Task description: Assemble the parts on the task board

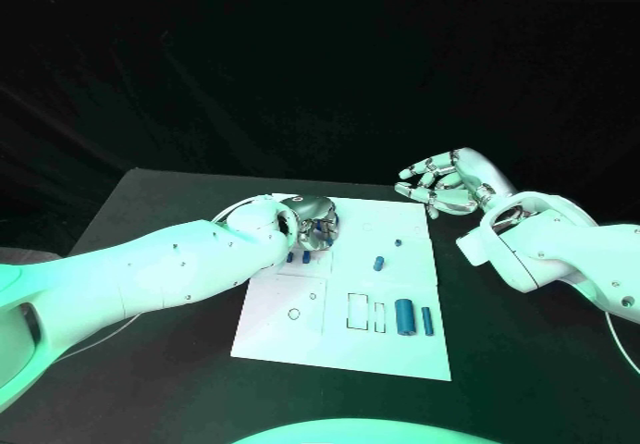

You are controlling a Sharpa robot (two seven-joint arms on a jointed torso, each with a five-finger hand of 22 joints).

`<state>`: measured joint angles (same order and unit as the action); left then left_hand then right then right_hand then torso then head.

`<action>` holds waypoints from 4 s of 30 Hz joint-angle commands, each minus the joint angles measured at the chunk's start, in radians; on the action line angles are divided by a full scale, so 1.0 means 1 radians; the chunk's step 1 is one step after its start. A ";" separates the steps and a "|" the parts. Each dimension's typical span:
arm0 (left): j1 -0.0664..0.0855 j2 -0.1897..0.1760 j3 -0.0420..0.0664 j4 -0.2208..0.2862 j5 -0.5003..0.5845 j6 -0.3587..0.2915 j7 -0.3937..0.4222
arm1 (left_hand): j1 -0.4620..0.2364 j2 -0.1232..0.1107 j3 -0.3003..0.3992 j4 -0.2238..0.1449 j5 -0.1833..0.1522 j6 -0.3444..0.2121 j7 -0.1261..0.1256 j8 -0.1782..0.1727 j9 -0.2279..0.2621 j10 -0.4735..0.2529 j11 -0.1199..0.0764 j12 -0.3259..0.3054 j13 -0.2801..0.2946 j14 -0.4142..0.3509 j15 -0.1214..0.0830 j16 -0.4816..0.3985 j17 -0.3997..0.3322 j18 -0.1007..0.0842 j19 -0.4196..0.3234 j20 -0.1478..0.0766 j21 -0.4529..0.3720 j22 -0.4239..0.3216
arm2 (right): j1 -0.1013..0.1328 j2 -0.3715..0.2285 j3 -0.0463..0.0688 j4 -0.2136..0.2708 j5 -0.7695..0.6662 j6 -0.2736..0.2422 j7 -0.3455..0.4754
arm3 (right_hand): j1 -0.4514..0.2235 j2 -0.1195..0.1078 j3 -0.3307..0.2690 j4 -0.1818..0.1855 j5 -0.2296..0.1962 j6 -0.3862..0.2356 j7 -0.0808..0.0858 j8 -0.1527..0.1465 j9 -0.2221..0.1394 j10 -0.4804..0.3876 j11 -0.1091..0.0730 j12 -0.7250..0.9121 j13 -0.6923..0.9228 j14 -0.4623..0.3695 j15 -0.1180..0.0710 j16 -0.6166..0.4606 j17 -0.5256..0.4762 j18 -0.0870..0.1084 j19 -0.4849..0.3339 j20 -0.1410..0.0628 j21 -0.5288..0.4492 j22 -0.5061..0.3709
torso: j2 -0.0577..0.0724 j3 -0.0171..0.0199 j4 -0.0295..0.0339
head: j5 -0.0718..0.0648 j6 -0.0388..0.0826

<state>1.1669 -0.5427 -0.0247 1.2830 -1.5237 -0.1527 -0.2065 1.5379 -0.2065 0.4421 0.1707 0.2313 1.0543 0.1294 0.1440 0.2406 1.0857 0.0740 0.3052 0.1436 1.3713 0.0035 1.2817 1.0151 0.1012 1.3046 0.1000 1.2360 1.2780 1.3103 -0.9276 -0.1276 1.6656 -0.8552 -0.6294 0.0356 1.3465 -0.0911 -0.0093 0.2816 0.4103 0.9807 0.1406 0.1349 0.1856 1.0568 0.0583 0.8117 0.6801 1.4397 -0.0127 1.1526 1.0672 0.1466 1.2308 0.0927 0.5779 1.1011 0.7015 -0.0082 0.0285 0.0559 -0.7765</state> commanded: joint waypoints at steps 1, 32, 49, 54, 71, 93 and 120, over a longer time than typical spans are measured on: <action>-0.004 0.004 -0.003 -0.005 -0.006 0.041 -0.007 | 0.005 0.001 0.008 -0.001 -0.001 0.012 -0.001 -0.004 -0.002 0.011 0.001 -0.008 -0.004 0.010 0.000 0.006 0.001 -0.008 0.009 -0.001 0.007 0.004 | 0.000 0.000 0.000 0.002 -0.007 0.009 0.010 | 0.006 0.003 0.007 0.001 0.004 0.001 -0.002 0.004 0.001 -0.007 -0.003 -0.007 -0.001 -0.003 -0.004 -0.004 0.001 0.016 0.008 -0.001 -0.002 0.000 | 0.000 -0.0001 0.0004 | -0.001 -0.001; -0.007 -0.050 0.028 0.054 0.080 -0.088 0.026 | -0.039 0.006 0.014 -0.015 -0.003 0.082 -0.007 -0.007 -0.008 0.095 -0.014 -0.049 -0.008 0.032 -0.013 0.020 -0.001 -0.023 0.052 -0.012 0.069 0.061 | -0.001 0.000 0.000 -0.004 -0.007 0.008 0.011 | 0.005 0.003 0.007 0.002 0.005 0.002 -0.002 0.005 0.001 -0.006 -0.003 -0.006 -0.002 -0.002 -0.004 -0.004 0.001 0.016 0.008 -0.001 -0.003 0.000 | -0.002 -0.0005 0.0020 | -0.003 0.009; 0.005 -0.149 0.047 0.107 0.134 -0.019 -0.003 | -0.044 0.003 0.013 -0.018 -0.003 0.089 -0.009 -0.008 -0.010 0.105 -0.016 -0.055 -0.007 0.036 -0.015 0.021 -0.002 -0.025 0.059 -0.013 0.077 0.068 | -0.001 -0.006 0.000 -0.005 -0.007 0.010 0.006 | 0.003 0.003 0.007 0.003 0.006 0.002 -0.002 0.005 0.001 -0.006 -0.003 -0.006 -0.002 -0.002 -0.004 -0.004 0.001 0.016 0.008 -0.001 -0.004 -0.001 | -0.005 0.0005 0.0047 | -0.004 0.011; 0.005 -0.155 0.047 0.100 0.141 -0.010 -0.006 | -0.045 0.003 0.013 -0.018 -0.003 0.090 -0.009 -0.009 -0.010 0.106 -0.016 -0.056 -0.007 0.037 -0.015 0.022 -0.002 -0.025 0.060 -0.013 0.078 0.069 | -0.001 -0.006 0.000 -0.004 -0.007 0.009 0.007 | 0.003 0.003 0.007 0.003 0.006 0.002 -0.002 0.005 0.001 -0.006 -0.003 -0.006 -0.002 -0.002 -0.004 -0.004 0.001 0.016 0.008 -0.001 -0.004 -0.001 | -0.003 0.0001 0.0023 | -0.003 0.012; 0.003 -0.144 0.046 0.074 0.148 0.021 -0.016 | -0.046 0.003 0.013 -0.018 -0.003 0.091 -0.010 -0.009 -0.010 0.107 -0.017 -0.057 -0.007 0.038 -0.016 0.024 0.002 -0.026 0.062 -0.014 0.080 0.071 | -0.001 -0.006 0.000 0.000 -0.007 0.008 0.009 | 0.003 0.003 0.007 0.003 0.006 0.002 -0.002 0.005 0.001 -0.006 -0.003 -0.006 -0.002 -0.002 -0.004 -0.004 0.001 0.016 0.008 -0.001 -0.004 -0.001 | -0.003 0.0000 0.0029 | -0.001 0.009; 0.002 -0.128 0.045 0.065 0.140 0.073 -0.045 | -0.046 0.004 0.013 -0.018 -0.003 0.091 -0.010 -0.010 -0.011 0.108 -0.017 -0.059 -0.007 0.037 -0.016 0.022 -0.002 -0.026 0.062 -0.014 0.081 0.072 | -0.001 -0.005 0.000 0.000 -0.007 0.006 0.011 | 0.003 0.003 0.007 0.003 0.006 0.002 -0.002 0.005 0.001 -0.006 -0.003 -0.006 -0.002 -0.002 -0.004 -0.004 0.001 0.016 0.008 -0.001 -0.004 -0.001 | -0.004 0.0000 0.0038 | 0.000 0.004; 0.001 -0.115 0.045 0.045 0.131 0.090 -0.069 | -0.053 0.002 0.011 -0.019 -0.003 0.081 -0.008 -0.022 -0.016 0.109 -0.016 -0.069 -0.006 0.038 -0.016 0.021 -0.004 -0.025 0.060 -0.014 0.079 0.070 | -0.001 -0.005 0.000 -0.002 -0.007 0.006 0.012 | 0.002 0.003 0.006 0.003 0.006 0.003 -0.002 0.006 0.001 -0.005 -0.003 -0.006 -0.004 -0.001 -0.004 -0.003 0.003 0.015 0.009 -0.001 -0.003 0.000 | -0.004 0.0007 0.0036 | 0.001 0.007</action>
<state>1.1703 -0.6598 0.0217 1.3294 -1.3860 -0.0935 -0.2634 1.4937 -0.2029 0.4553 0.1568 0.2292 1.1418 0.1181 0.1266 0.2259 1.1895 0.0593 0.2402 0.1365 1.4013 -0.0122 1.3011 1.0135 0.0924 1.3617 0.0857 1.3128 1.3075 1.3101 -0.9330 -0.1277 1.6632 -0.8552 -0.6302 0.0387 1.3465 -0.0911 -0.0066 0.2843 0.4102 0.9807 0.1406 0.1349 0.1853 1.0569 0.0584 0.8117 0.6775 1.4396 -0.0127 1.1526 1.0694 0.1465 1.2343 0.0891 0.5779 1.1011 0.6974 -0.0081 0.0319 0.0570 -0.7698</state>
